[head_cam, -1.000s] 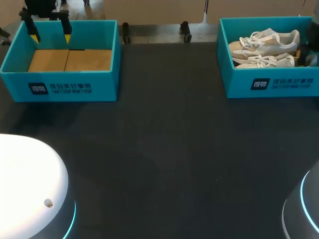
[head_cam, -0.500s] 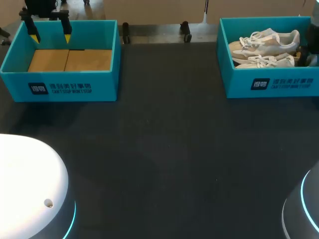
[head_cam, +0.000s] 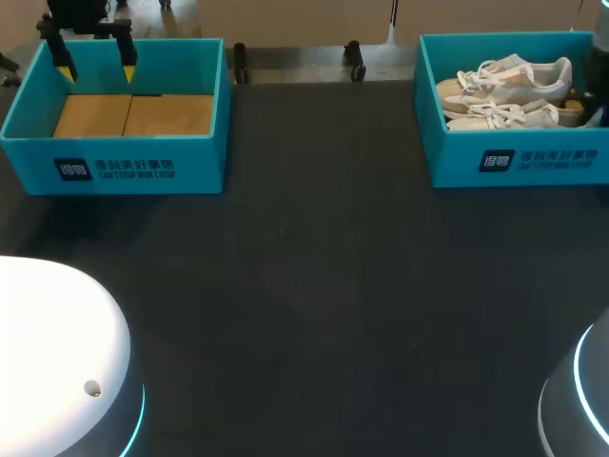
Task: Take the shoe out of the shoebox, open the shoe tongue, remove and reinsert the insole, then place the shoe into the shoebox
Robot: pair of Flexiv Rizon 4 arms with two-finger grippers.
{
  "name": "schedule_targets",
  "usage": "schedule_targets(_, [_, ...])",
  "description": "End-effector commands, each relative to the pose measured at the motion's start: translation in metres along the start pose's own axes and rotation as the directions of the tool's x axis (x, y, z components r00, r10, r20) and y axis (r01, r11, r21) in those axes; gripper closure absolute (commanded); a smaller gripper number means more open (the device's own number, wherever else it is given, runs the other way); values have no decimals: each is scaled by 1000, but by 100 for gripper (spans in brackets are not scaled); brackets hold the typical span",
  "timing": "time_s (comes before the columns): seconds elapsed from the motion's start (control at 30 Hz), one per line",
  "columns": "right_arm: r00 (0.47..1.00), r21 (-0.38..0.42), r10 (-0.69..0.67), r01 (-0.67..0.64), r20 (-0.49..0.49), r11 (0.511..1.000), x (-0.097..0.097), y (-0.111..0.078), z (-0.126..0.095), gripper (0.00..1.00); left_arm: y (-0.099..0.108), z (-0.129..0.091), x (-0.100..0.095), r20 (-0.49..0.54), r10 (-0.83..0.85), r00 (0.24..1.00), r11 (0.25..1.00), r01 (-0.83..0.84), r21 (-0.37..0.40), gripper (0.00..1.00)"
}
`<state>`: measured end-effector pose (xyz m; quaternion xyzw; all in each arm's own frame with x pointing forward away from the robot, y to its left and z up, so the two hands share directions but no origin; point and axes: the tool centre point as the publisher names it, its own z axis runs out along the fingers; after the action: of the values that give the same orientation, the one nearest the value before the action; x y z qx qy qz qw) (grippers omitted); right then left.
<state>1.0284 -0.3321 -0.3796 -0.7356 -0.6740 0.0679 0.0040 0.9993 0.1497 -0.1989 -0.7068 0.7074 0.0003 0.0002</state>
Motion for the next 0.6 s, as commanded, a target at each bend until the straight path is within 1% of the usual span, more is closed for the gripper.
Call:
schedule_targets(0.03, [1000,-1,7,-7,6,1000,2,0,-3,100,0,0,0,0,0,1000,1000,0,0,0])
schedule_targets(0.17, [1000,-8,22,-22,9,1000,1,0,-9,100,0,0,0,0,0,1000,1000,0,0,0])
schedule_targets(0.3, [999,-21,41,-40,22,999,-3,-1,-22,100,0,0,0,0,0,1000,1000,0,0,0])
schedule_targets(0.33, [999,-30,44,-44,12,999,-4,-1,-27,100,0,0,0,0,0,1000,1000,0,0,0])
schedule_targets(0.4, [998,-46,58,-56,28,997,-7,-2,-37,100,0,0,0,0,0,1000,1000,0,0,0])
schedule_targets(0.47, [997,-65,74,-73,15,995,-11,-3,-48,100,0,0,0,0,0,1000,1000,0,0,0])
schedule_targets(0.5, [995,-66,87,-84,44,994,-12,-3,-53,100,0,0,0,0,0,1000,1000,0,0,0])
schedule_targets(0.6, [992,-83,102,-96,74,992,-14,-1,-66,100,0,0,0,0,0,1000,1000,0,0,0])
